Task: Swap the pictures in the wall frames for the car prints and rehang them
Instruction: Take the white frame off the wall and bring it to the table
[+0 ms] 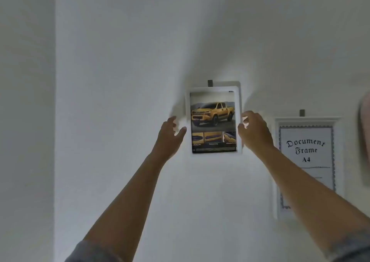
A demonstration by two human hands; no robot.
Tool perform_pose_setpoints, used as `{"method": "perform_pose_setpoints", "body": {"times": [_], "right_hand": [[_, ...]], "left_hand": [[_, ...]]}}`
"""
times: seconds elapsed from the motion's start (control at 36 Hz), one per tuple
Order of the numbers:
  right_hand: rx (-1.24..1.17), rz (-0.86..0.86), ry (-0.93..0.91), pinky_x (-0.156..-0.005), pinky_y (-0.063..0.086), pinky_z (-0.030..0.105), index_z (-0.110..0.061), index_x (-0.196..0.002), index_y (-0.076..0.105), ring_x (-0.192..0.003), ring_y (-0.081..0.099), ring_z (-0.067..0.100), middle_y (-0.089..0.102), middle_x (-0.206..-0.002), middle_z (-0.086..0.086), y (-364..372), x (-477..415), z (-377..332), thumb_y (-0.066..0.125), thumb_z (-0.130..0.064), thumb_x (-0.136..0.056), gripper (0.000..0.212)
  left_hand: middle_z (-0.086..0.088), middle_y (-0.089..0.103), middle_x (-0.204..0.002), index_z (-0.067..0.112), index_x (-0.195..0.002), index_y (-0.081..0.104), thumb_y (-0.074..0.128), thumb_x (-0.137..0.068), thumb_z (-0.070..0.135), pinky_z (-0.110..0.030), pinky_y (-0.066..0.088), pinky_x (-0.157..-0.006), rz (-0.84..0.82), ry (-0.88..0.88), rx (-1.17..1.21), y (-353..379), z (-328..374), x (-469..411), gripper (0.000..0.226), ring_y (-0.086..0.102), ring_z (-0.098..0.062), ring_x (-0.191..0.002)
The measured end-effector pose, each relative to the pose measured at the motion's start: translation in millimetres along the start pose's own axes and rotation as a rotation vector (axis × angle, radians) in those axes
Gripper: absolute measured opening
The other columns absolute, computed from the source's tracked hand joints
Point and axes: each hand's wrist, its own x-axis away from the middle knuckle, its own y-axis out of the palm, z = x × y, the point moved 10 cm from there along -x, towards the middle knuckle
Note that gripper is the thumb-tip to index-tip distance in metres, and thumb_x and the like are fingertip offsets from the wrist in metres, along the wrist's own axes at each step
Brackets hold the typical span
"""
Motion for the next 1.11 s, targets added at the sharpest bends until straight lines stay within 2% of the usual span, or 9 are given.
{"method": "perform_pose_setpoints", "body": {"times": [0.11,0.22,0.33,0.53,0.61,0.72,0.83,0.97,1.11], "right_hand": [[-0.091,0.017,0.036,-0.077,0.049,0.034,-0.013,-0.128,0.043,-0.101,0.055,0.029,0.048,-0.122,0.013,18,0,16,0.048,-0.015,-0.092,0.036],[-0.194,0.058,0.010,-0.073,0.050,0.029,-0.013,-0.132,0.040,-0.098,0.057,0.025,0.048,-0.121,0.012,32,3,23,0.049,-0.013,-0.093,0.040],[-0.274,0.080,0.009,-0.076,0.047,0.026,-0.012,-0.135,0.039,-0.098,0.054,0.020,0.048,-0.122,0.012,43,6,29,0.048,-0.006,-0.092,0.044],[-0.315,0.079,-0.010,-0.074,0.049,0.024,-0.014,-0.136,0.038,-0.095,0.052,0.017,0.046,-0.121,0.012,31,-2,22,0.045,-0.007,-0.095,0.043],[-0.322,0.086,-0.035,-0.072,0.049,0.025,-0.016,-0.136,0.039,-0.093,0.051,0.017,0.046,-0.120,0.012,17,-2,10,0.044,-0.008,-0.095,0.042],[-0.352,0.091,-0.036,-0.075,0.047,0.020,-0.017,-0.136,0.040,-0.093,0.049,0.014,0.048,-0.119,0.012,1,12,2,0.046,-0.009,-0.095,0.042],[-0.378,0.075,-0.029,-0.067,0.038,0.000,-0.015,-0.134,0.042,-0.086,0.050,0.011,0.052,-0.113,0.011,-3,53,9,0.047,-0.012,-0.095,0.040],[-0.471,-0.032,0.119,-0.068,0.041,0.002,-0.018,-0.137,0.042,-0.081,0.052,-0.008,0.055,-0.108,-0.001,9,141,46,0.045,-0.017,-0.097,0.040],[-0.512,-0.179,0.318,-0.067,0.044,0.002,-0.022,-0.138,0.038,-0.091,0.054,-0.001,0.053,-0.116,-0.004,14,248,93,0.043,-0.022,-0.097,0.041]], "left_hand": [[-0.012,0.045,-0.136,0.017,-0.144,0.024,0.049,-0.094,0.036,-0.039,0.044,-0.100,-0.005,-0.030,-0.006,22,-10,-6,0.059,0.050,-0.024,-0.118],[-0.010,0.049,-0.132,0.019,-0.145,0.020,0.045,-0.097,0.029,-0.031,0.047,-0.092,-0.017,-0.008,0.061,44,-18,-5,0.055,0.053,-0.021,-0.111],[-0.008,0.037,-0.146,0.019,-0.148,0.013,0.040,-0.099,0.023,-0.044,0.042,-0.104,-0.040,0.025,0.082,58,-21,-1,0.056,0.044,-0.028,-0.128],[-0.012,0.055,-0.112,0.018,-0.149,0.007,0.040,-0.099,0.017,-0.014,0.048,-0.064,-0.012,0.029,0.104,50,-12,1,0.060,0.055,-0.010,-0.078],[-0.006,0.054,-0.107,0.021,-0.149,0.006,0.041,-0.099,0.019,-0.022,0.049,-0.071,0.002,0.030,0.146,42,-5,4,0.061,0.054,-0.014,-0.085],[-0.011,0.048,-0.133,0.024,-0.148,0.006,0.040,-0.099,0.019,-0.016,0.050,-0.071,-0.006,0.035,0.214,35,3,21,0.060,0.054,-0.015,-0.099],[-0.014,0.048,-0.134,0.023,-0.148,0.008,0.040,-0.099,0.017,-0.007,0.048,-0.070,-0.033,-0.012,0.271,38,-5,60,0.059,0.053,-0.015,-0.097],[-0.012,0.050,-0.133,0.027,-0.147,0.008,0.042,-0.098,0.018,-0.006,0.045,-0.071,-0.155,-0.153,0.360,74,-38,141,0.060,0.052,-0.015,-0.098],[-0.013,0.050,-0.132,0.029,-0.147,0.007,0.043,-0.097,0.019,-0.008,0.044,-0.071,-0.276,-0.355,0.421,121,-75,246,0.062,0.051,-0.015,-0.098]]}}
